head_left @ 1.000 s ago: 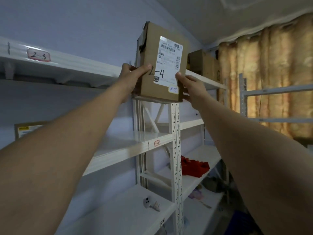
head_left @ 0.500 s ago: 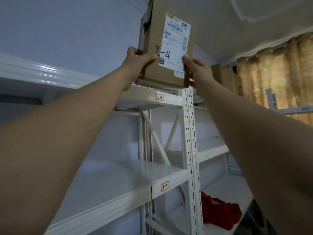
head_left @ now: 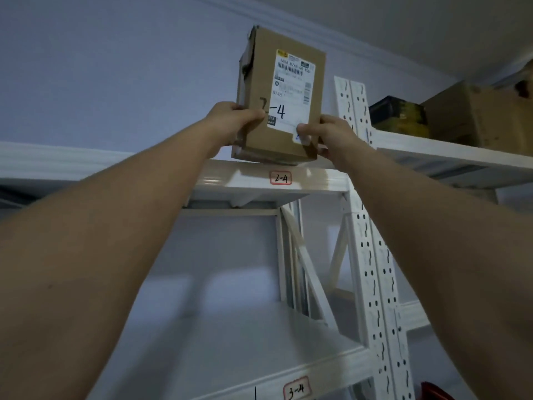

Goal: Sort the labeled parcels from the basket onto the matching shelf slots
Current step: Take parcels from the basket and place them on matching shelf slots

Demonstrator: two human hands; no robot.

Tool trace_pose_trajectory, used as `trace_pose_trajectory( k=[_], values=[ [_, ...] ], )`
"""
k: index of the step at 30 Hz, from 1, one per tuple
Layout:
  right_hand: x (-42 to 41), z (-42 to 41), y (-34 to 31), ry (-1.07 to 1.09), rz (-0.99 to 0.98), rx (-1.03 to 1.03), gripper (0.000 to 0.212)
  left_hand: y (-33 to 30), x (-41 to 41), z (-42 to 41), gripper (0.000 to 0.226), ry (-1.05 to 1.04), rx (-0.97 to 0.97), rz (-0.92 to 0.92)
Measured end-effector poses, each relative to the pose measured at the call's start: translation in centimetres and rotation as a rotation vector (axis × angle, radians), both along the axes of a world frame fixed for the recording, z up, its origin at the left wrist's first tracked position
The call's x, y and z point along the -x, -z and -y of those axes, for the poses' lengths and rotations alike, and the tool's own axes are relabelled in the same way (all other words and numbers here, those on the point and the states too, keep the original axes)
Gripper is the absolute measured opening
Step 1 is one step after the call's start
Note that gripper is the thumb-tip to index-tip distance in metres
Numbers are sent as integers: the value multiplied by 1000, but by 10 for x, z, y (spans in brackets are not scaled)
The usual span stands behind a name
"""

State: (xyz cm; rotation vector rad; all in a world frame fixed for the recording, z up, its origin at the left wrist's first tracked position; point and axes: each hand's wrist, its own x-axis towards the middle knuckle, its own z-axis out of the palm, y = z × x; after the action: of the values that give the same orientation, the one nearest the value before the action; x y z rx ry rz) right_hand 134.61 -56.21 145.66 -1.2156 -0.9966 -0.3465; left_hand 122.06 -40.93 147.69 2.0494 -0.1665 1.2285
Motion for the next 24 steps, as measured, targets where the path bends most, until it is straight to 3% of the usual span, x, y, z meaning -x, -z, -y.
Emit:
trace_pose_trajectory(
  k=[5,10,13,24],
  values=[
    [-28,-10,-1,-40,18,13,48,-2,-13,-3,41,-122,-18,-113],
    [-39,-19,2,-10,34,23,43,1,-27,-9,56,-189,23,-79],
    [-42,-22,2,15,42,26,41,0,-31,-9,47,-225,8,-94],
    [-46,-44,-4,330,121,220,42,10,-41,-8,44,-444,-154,-137]
  ],
)
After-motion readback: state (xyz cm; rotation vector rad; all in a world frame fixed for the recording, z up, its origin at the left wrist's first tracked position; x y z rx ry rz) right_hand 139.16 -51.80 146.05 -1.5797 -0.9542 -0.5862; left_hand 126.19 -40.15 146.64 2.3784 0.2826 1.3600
